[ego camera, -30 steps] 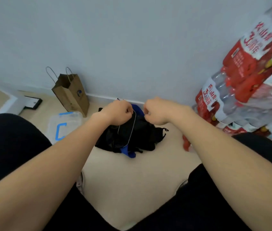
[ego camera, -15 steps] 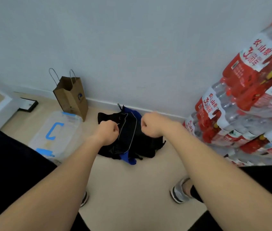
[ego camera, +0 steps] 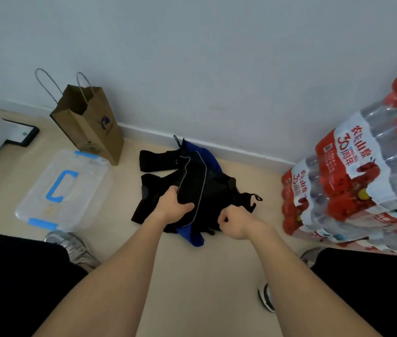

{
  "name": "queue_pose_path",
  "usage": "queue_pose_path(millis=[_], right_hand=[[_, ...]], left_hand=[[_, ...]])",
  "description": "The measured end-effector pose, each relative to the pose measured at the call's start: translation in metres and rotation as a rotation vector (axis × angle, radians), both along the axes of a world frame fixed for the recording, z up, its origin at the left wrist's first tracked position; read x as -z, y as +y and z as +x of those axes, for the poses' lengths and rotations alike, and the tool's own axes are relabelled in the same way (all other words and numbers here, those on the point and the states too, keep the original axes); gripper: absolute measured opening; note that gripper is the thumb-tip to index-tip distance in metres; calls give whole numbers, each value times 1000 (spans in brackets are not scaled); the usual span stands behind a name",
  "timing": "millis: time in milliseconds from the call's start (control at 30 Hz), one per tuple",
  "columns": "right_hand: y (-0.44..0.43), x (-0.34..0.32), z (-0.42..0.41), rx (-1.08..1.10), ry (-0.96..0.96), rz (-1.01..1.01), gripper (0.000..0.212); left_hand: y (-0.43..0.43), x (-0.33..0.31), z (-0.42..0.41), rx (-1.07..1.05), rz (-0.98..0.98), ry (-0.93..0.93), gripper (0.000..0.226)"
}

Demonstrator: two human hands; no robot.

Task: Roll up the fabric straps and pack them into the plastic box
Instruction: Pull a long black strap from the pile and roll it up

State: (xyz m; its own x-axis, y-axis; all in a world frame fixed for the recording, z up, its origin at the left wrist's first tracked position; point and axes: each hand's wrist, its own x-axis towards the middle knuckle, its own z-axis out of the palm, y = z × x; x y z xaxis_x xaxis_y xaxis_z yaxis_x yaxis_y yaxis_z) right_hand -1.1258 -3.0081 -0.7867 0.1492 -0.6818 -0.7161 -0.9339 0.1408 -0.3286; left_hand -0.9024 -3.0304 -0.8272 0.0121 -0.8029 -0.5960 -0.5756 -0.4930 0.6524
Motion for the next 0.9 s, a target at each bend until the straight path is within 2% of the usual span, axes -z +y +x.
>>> queue_pose_path(millis=[67,133,233,300,333,433,500,567,633,700,767,833,900], right_hand=[[-6,1,4,62,-60,9,21],[-13,-1,9,90,-97,16,22],[-23,-4,17,173,-154,28,35],[-28,-11,25,348,-267,39,48],[-30,-14,29,465,-363,43,51],[-32,-22,37,816,-759,93,41],[-28,-22,38,879,-933,67,29],[-23,-21,42,874,-970,-17,25],[-14,-20,45,901,-975,-103,23],[-4,-20,43,942,-1043,-132,24],[3,-20,39,965,-1120,-109,26],[7,-20,33,1007,-1172,-58,29],[8,-20,29,1076,-1200,-21,30]], left_hand=[[4,5,3,-26,-49,3,38],[9,1,0,-77,-81,81,25],[16,-17,-10,-71,-184,44,18],[17,-35,-15,-34,-268,31,16],[16,-44,-16,-20,-296,100,15],[14,-67,-12,-12,-291,350,15],[14,-74,-7,-13,-278,406,18],[17,-74,-3,7,-259,419,21],[24,-68,-2,53,-220,391,20],[34,-59,-3,108,-194,277,17],[41,-48,-2,121,-179,153,11],[47,-42,-1,82,-184,53,14],[49,-40,2,20,-241,39,13]])
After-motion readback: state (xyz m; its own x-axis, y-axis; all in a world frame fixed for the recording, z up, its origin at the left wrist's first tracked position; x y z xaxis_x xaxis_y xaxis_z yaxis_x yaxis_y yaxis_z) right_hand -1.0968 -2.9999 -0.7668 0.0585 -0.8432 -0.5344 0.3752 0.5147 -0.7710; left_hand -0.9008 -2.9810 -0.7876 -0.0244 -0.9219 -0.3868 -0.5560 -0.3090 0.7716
